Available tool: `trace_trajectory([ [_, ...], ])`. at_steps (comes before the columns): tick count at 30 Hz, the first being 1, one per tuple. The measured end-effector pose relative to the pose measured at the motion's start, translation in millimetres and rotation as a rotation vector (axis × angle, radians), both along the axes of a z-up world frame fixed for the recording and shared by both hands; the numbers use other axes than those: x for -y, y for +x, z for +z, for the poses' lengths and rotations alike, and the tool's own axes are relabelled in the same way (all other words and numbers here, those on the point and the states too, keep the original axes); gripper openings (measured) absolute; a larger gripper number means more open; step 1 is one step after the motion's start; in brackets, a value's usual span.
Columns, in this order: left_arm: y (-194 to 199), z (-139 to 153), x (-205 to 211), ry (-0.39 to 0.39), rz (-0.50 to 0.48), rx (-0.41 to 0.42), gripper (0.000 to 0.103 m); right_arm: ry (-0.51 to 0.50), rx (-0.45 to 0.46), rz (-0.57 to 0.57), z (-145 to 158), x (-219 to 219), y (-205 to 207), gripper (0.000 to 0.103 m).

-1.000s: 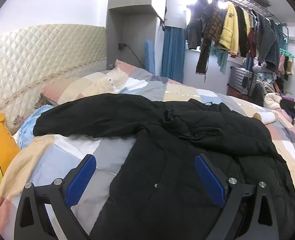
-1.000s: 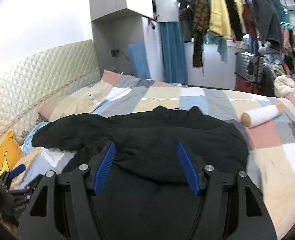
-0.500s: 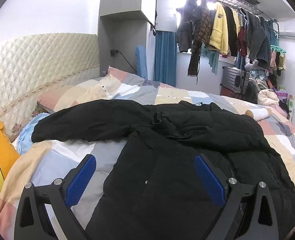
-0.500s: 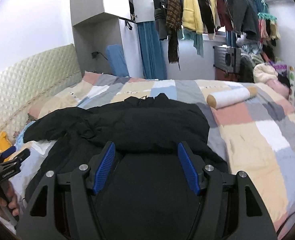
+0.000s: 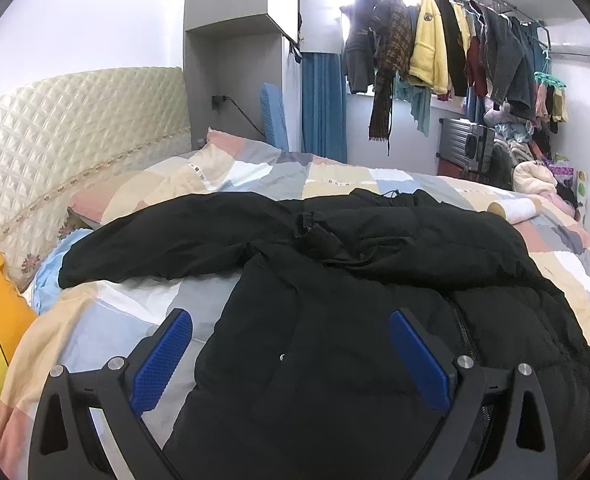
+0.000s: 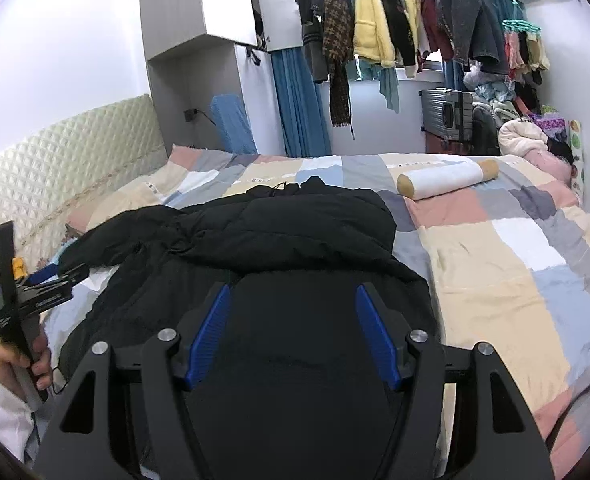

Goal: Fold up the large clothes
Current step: 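Move the left gripper toward the other sleeve cuff of the jacket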

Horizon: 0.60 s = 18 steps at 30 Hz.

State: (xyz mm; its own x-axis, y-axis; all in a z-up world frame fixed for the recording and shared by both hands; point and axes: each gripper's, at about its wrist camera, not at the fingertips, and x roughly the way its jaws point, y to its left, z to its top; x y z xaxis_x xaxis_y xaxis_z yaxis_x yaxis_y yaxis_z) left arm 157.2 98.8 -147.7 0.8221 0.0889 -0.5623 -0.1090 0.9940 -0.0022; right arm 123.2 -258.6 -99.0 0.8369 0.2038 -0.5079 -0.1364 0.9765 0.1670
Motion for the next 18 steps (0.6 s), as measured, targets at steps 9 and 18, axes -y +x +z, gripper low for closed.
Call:
trace_trajectory([
  [9,16.8,-8.7,-13.2,-0.068,0.010,-0.056,0.100,0.023,0.031,-0.062,-0.9,14.1,-4.5,0.072],
  [18,57.1,9.6,-90.5,-0.182,0.093,-0.082,0.100,0.023,-0.045,-0.073,-18.6,14.2,9.1,0.077],
])
